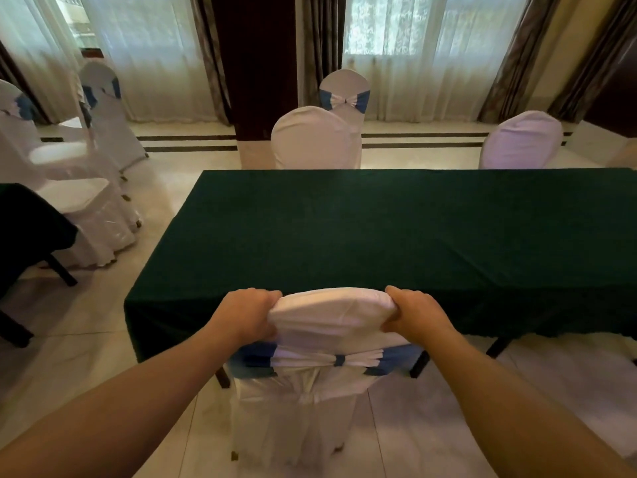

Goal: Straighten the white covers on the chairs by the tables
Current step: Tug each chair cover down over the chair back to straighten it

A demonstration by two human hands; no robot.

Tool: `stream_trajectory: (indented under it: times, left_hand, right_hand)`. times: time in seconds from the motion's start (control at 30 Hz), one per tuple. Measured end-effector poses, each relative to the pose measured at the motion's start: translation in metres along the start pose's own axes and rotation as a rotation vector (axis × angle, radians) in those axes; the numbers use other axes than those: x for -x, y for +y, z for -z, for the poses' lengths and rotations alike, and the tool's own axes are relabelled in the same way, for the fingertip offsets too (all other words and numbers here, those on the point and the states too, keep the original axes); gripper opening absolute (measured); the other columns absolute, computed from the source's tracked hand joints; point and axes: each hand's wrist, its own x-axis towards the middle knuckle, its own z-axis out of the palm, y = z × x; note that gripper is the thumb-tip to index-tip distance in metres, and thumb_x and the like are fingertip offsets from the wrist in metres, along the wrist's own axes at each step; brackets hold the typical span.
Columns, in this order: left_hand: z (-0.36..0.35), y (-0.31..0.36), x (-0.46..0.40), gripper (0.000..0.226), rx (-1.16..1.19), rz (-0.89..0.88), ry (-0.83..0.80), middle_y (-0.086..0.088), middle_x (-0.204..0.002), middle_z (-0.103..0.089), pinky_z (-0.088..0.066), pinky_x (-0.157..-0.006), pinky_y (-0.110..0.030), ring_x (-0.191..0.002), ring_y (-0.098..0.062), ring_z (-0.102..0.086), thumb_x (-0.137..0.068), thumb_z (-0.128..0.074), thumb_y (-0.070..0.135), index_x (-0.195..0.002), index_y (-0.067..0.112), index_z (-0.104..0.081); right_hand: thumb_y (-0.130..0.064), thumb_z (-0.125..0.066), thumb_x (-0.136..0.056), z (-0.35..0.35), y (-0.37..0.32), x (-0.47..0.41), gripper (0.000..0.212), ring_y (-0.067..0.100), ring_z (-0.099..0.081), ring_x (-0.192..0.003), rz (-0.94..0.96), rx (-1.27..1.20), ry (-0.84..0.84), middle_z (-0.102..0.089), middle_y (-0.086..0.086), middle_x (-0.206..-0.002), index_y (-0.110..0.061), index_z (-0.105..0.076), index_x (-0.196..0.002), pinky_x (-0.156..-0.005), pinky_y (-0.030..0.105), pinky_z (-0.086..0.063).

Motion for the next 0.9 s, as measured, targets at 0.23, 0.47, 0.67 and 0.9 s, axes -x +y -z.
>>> stream_trajectory:
  times: [0.23, 0.47, 0.67, 0.9]
  left_hand:
    - [-0.011, -0.051, -0.043, 0.042, 0.093, -0.006, 0.003, 0.012, -0.078, -0.063, -0.057, -0.068, -0.036, -0.070, -0.009, -0.062, -0.065, -0.070, 0.064, -0.091, 0.035, -0.056]
    - [-0.022, -0.076, -0.052, 0.041, 0.115, 0.080, -0.027, 0.016, -0.078, -0.061, -0.055, -0.069, -0.033, -0.070, -0.004, -0.058, -0.067, -0.068, 0.068, -0.090, 0.038, -0.055]
    - [-0.038, -0.097, -0.043, 0.036, 0.136, 0.134, -0.017, 0.018, -0.079, -0.060, -0.052, -0.065, -0.028, -0.070, -0.002, -0.057, -0.070, -0.071, 0.063, -0.089, 0.039, -0.054]
    - [-0.056, -0.119, -0.035, 0.039, 0.154, 0.205, -0.021, 0.023, -0.068, -0.052, -0.039, -0.054, -0.021, -0.061, 0.005, -0.049, -0.063, -0.074, 0.065, -0.084, 0.043, -0.049]
  right_hand:
    - [-0.052, -0.082, -0.072, -0.005, -0.020, -0.055, 0.050, 0.011, -0.053, -0.077, -0.003, 0.038, 0.002, -0.055, -0.014, -0.089, -0.044, -0.040, -0.099, -0.068, 0.031, -0.047]
    - [-0.054, -0.075, -0.073, -0.004, -0.039, -0.086, 0.045, 0.008, -0.052, -0.070, 0.081, 0.104, -0.020, -0.057, -0.013, -0.084, -0.043, -0.039, -0.096, -0.059, 0.027, -0.041]
    - [-0.049, -0.077, -0.075, -0.007, -0.060, -0.097, 0.045, 0.009, -0.053, -0.073, 0.155, 0.081, -0.024, -0.054, -0.013, -0.084, -0.042, -0.037, -0.095, -0.061, 0.028, -0.042]
    - [-0.048, -0.077, -0.077, -0.012, -0.081, -0.100, 0.044, 0.011, -0.052, -0.074, 0.203, 0.071, 0.008, -0.050, -0.014, -0.084, -0.039, -0.042, -0.102, -0.061, 0.029, -0.041]
